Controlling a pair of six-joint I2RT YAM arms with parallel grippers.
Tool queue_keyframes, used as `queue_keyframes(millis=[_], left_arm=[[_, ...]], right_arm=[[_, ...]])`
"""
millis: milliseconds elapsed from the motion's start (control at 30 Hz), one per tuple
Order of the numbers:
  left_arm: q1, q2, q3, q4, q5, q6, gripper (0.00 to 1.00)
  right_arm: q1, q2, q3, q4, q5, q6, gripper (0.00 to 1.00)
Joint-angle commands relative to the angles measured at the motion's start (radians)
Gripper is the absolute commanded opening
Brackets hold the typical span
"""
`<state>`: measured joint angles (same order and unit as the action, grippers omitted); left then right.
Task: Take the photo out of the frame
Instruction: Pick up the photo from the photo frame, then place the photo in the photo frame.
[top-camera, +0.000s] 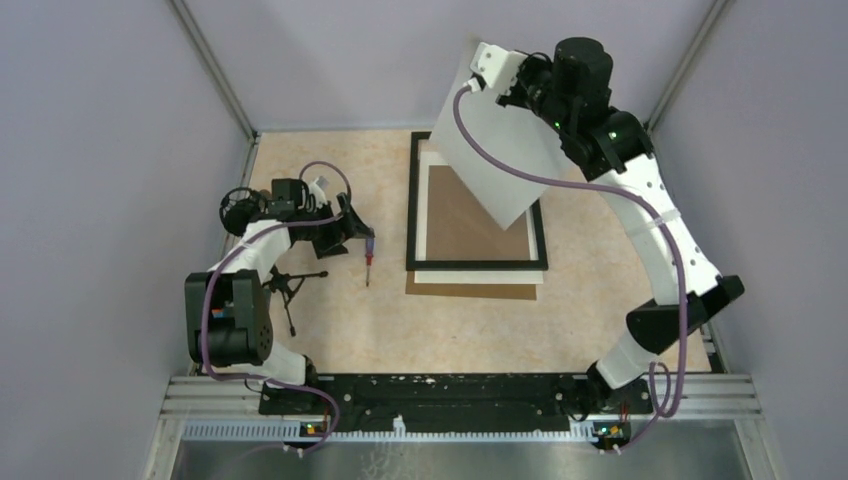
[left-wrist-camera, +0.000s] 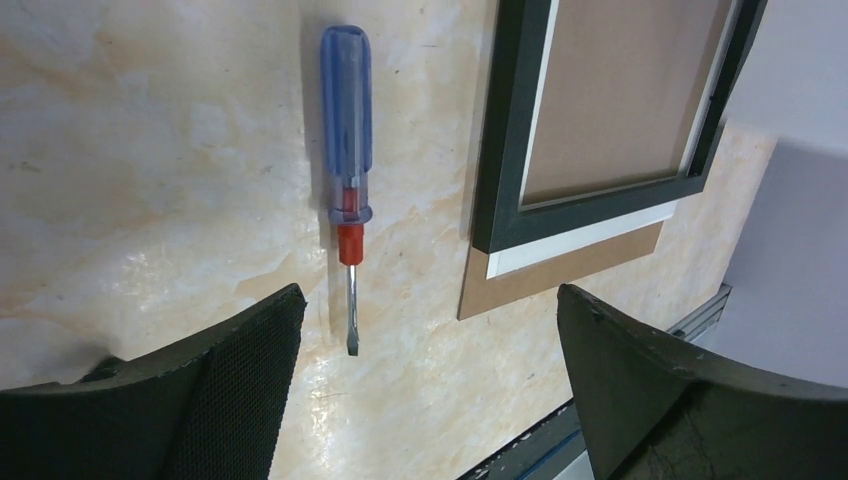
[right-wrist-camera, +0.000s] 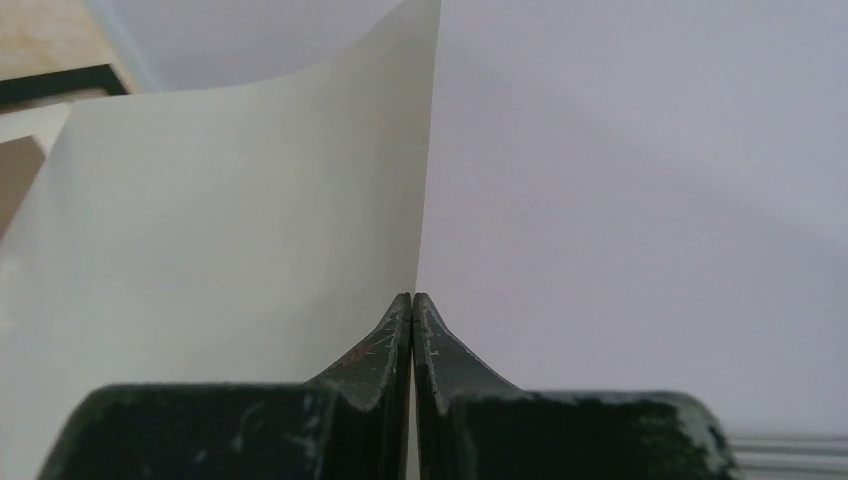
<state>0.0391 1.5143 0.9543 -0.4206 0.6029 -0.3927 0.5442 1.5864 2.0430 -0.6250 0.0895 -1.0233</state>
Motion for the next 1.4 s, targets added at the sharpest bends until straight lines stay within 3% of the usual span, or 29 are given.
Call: queue_keyframes(millis=[0, 133, 233, 300, 467, 667, 833, 1233, 1367], left_arm=[[0.038, -0.022, 0.031, -0.001, 0.002, 0.017, 0.99], [0.063, -0.044, 0.02, 0.004, 0.0, 0.016, 0.99], [0.08, -0.063, 0.002, 0.011, 0.009, 0.012, 0.99], [0.086, -0.076, -0.011, 0.019, 0.019, 0.02, 0.99], [0.089, -0.103, -0.002, 0.028, 0.074, 0.057, 0.99], [0.087, -0.101, 0.032, 0.032, 0.159, 0.099, 0.99], [0.086, -0.093, 0.064, 0.025, 0.159, 0.147, 0.99], [0.066, -0.078, 0.066, 0.017, 0.169, 0.181, 0.99], [0.049, -0.073, 0.067, 0.013, 0.152, 0.189, 0.99]], right_arm=[[-0.048, 0.106, 0.071, 0.308, -0.082, -0.108, 0.0], [-0.064, 0.198, 0.155, 0.37, -0.131, -0.113, 0.0], [-0.063, 0.187, 0.075, 0.379, -0.187, -0.086, 0.0], [-0.057, 0.132, -0.074, 0.392, -0.241, -0.07, 0.0], [0.002, -0.032, -0.603, 0.613, -0.278, -0.101, 0.0], [0.069, -0.084, -0.973, 0.8, -0.297, -0.02, 0.0], [0.108, -0.045, -1.162, 0.976, -0.268, -0.006, 0.0], [0.207, -0.012, -1.374, 1.223, -0.292, -0.073, 0.0], [0.224, -0.002, -1.393, 1.229, -0.328, -0.101, 0.0]])
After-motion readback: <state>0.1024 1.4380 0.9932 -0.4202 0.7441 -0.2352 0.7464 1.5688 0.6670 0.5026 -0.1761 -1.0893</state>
